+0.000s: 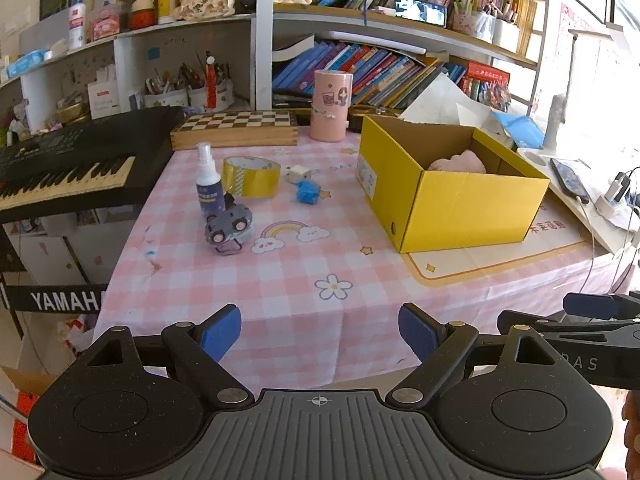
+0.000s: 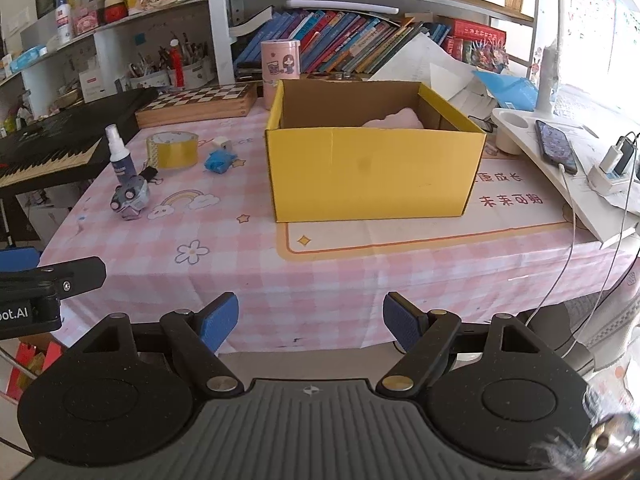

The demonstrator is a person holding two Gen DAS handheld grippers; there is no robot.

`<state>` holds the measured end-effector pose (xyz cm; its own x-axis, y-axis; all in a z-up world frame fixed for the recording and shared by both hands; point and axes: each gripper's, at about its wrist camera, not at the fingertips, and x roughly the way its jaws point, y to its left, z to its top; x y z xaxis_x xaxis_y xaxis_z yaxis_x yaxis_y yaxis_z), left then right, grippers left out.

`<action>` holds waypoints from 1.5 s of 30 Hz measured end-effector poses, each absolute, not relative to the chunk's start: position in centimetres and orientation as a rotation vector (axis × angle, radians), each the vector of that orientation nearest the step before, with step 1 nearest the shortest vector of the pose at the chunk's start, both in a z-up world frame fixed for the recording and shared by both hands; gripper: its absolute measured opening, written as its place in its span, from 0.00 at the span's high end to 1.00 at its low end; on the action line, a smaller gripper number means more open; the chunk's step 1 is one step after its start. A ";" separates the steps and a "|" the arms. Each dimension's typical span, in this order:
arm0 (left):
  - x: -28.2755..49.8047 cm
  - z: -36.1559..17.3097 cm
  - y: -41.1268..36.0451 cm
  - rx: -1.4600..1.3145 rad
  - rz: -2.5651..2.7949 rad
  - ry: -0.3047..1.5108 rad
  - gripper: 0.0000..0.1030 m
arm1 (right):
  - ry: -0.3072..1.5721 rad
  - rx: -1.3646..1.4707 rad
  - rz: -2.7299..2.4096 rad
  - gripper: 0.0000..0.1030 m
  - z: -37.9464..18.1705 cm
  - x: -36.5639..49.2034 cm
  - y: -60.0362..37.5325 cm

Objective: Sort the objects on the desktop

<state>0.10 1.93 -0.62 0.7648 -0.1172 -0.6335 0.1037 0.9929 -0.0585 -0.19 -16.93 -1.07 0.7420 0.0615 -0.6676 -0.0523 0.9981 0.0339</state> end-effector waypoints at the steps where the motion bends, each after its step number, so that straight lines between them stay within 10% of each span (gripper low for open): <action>1: 0.2 -0.6 2.0 -0.022 -0.119 0.691 0.14 | 0.733 0.012 0.064 0.24 -1.1 -0.2 -16.8; 45: -1.2 -0.7 9.2 -0.096 0.063 0.691 0.13 | 0.753 -0.088 0.286 0.24 -1.2 1.4 -8.5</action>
